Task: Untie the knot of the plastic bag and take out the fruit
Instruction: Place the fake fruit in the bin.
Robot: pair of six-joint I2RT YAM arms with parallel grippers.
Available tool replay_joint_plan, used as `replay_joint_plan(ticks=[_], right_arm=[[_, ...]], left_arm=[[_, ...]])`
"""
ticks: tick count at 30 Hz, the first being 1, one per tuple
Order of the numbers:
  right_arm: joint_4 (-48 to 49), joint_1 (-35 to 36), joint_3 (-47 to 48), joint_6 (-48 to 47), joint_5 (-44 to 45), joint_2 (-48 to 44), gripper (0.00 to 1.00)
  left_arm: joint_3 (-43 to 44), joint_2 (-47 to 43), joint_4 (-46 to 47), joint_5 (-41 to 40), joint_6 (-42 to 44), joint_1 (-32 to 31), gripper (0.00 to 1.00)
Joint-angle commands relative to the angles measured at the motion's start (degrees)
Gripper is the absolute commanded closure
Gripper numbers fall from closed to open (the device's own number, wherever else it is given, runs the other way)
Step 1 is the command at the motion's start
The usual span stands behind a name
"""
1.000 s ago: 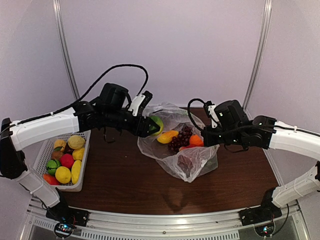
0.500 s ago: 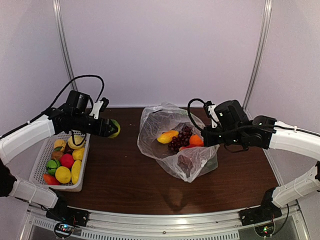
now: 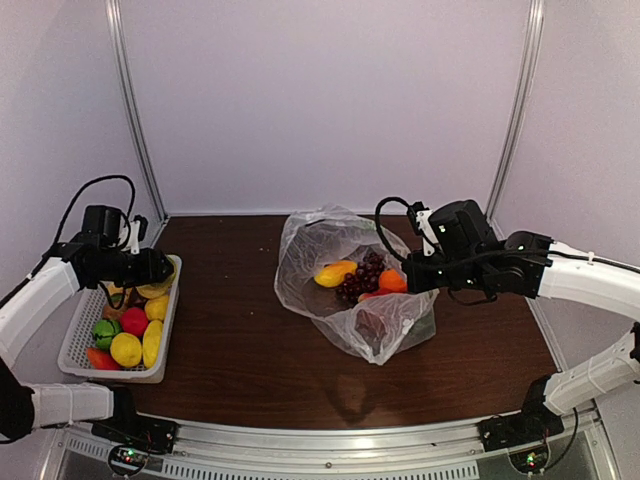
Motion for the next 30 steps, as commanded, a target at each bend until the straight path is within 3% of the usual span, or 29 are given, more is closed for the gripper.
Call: replay_joint_plan(ticks=[1,13,30], right_arm=[[0.5,-0.23,-0.9,0.01,0.7,-0.93,1.0],[1.06,-0.2,-1.45,0.1,0.64,-0.95,1.0],[1.02,-0.21,-1.36,0.08,0.79,-0.83,1.0]], left_arm=[[-2.88,-1.97,-2.4,-7.06,-3.96,2.6,0.47],[-7.08,-9.8,-4.72,-21.42,-11.68,3.03,0.41],[-7.19,-4.84,-4.46,-17.06,-10.37,3.02,0.18]])
